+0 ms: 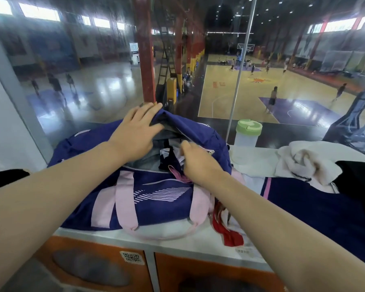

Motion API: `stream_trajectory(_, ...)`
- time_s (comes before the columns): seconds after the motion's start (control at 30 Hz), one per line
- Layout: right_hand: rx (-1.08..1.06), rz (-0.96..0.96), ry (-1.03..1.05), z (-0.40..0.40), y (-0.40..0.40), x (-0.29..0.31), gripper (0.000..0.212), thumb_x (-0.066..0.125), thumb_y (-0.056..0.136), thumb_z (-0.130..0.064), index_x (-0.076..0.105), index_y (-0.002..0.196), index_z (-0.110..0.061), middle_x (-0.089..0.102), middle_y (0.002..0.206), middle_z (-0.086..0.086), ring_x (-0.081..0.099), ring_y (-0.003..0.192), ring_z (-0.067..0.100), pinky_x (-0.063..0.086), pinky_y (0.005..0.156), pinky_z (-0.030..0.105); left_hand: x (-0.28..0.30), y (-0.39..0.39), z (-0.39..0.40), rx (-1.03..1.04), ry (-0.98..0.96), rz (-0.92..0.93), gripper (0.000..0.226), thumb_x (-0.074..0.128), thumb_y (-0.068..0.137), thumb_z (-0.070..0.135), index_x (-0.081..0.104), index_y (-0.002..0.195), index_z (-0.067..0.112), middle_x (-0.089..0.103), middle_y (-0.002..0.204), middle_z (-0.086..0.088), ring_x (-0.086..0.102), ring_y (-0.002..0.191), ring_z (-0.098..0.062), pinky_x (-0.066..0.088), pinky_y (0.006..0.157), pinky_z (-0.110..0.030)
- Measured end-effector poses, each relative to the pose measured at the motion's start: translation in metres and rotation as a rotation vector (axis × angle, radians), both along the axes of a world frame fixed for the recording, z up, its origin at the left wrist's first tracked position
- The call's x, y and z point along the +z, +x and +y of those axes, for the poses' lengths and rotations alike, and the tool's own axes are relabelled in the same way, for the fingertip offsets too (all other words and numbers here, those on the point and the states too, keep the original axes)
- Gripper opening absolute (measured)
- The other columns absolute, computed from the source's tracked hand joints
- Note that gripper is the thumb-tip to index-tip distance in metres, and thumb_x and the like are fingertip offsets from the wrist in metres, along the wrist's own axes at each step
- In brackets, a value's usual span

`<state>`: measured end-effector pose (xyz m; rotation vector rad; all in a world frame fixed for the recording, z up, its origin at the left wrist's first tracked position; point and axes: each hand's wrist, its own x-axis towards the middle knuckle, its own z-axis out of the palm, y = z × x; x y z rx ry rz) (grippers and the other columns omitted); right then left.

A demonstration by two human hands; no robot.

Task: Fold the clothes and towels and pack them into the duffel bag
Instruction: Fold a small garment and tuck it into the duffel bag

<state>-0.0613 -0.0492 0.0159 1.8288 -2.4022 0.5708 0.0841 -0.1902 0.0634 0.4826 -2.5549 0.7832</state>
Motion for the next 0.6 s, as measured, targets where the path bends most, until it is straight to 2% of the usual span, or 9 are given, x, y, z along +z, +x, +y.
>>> stream_trajectory(0.1,-0.073,0.150,0.112,0.018,-0.025,-0.003,0.031,0.050,0.082,0.000,0.047,0.113,-0.004,0.062,0.109,0.019,0.059,0.101,0.038,0.047,0.071,0.039,-0.019,-0.001,0.018,-0.200,-0.127,0.010,0.034,0.062,0.076,0.013,0.063,0.110,0.020,0.038,0.151,-0.014,0.035,0.137,-0.033,0.020,0.113,-0.048)
stream_trajectory(0.2,-0.088,0.209,0.238,0.021,-0.038,-0.010,0.025,0.050,0.088,-0.011,0.052,0.112,-0.003,0.065,0.109,0.019,0.060,0.100,0.035,0.039,0.068,0.034,-0.036,-0.010,0.030,-0.399,-0.210,-0.168,0.034,0.043,0.092,0.017,0.058,0.121,0.023,0.049,0.144,-0.003,0.047,0.126,-0.026,0.027,0.108,-0.041)
stream_trajectory(0.23,-0.084,0.198,0.255,0.020,-0.040,-0.010,0.024,0.049,0.092,-0.016,0.054,0.110,-0.003,0.066,0.109,0.017,0.061,0.099,0.034,0.039,0.069,0.034,-0.040,-0.015,0.033,-0.394,-0.152,-0.253,0.038,0.039,0.094,0.023,0.055,0.129,0.025,0.051,0.142,0.001,0.048,0.125,-0.023,0.029,0.105,-0.038)
stream_trajectory(0.3,-0.068,0.176,0.295,0.019,-0.041,-0.008,0.027,0.048,0.095,-0.022,0.053,0.113,-0.002,0.066,0.111,0.016,0.062,0.099,0.033,0.042,0.073,0.033,-0.046,-0.026,0.037,-0.286,0.116,-0.387,0.048,0.040,0.098,0.035,0.038,0.146,0.029,0.045,0.147,0.007,0.044,0.130,-0.018,0.030,0.107,-0.034)
stream_trajectory(0.37,-0.048,0.212,0.359,0.021,-0.040,-0.006,0.029,0.048,0.093,-0.015,0.049,0.118,-0.002,0.064,0.115,0.018,0.061,0.102,0.034,0.044,0.077,0.035,-0.052,-0.034,0.037,-0.190,0.332,-0.470,0.056,0.041,0.099,0.045,0.025,0.152,0.034,0.035,0.154,0.010,0.036,0.137,-0.015,0.027,0.112,-0.034)
stream_trajectory(0.43,-0.027,0.299,0.428,0.023,-0.039,-0.002,0.033,0.049,0.092,-0.010,0.046,0.123,-0.003,0.062,0.120,0.017,0.060,0.106,0.035,0.046,0.081,0.037,-0.057,-0.038,0.036,-0.168,0.411,-0.499,0.056,0.037,0.099,0.051,0.025,0.152,0.035,0.026,0.158,0.010,0.029,0.143,-0.014,0.023,0.115,-0.033)
stream_trajectory(0.53,-0.010,0.439,0.561,0.027,-0.038,0.009,0.037,0.050,0.091,-0.013,0.046,0.127,-0.006,0.059,0.125,0.014,0.057,0.111,0.035,0.048,0.089,0.040,-0.070,-0.039,0.033,-0.149,0.457,-0.495,0.053,0.033,0.101,0.048,0.024,0.152,0.036,0.015,0.162,0.009,0.021,0.146,-0.015,0.019,0.116,-0.028)
stream_trajectory(0.6,0.036,0.486,0.631,0.029,-0.038,0.019,0.027,0.053,0.089,-0.017,0.057,0.114,-0.010,0.064,0.116,0.011,0.059,0.104,0.031,0.051,0.087,0.039,-0.078,-0.038,0.032,-0.141,0.454,-0.471,0.051,0.032,0.103,0.044,0.023,0.152,0.036,0.014,0.162,0.008,0.020,0.147,-0.016,0.020,0.117,-0.028)
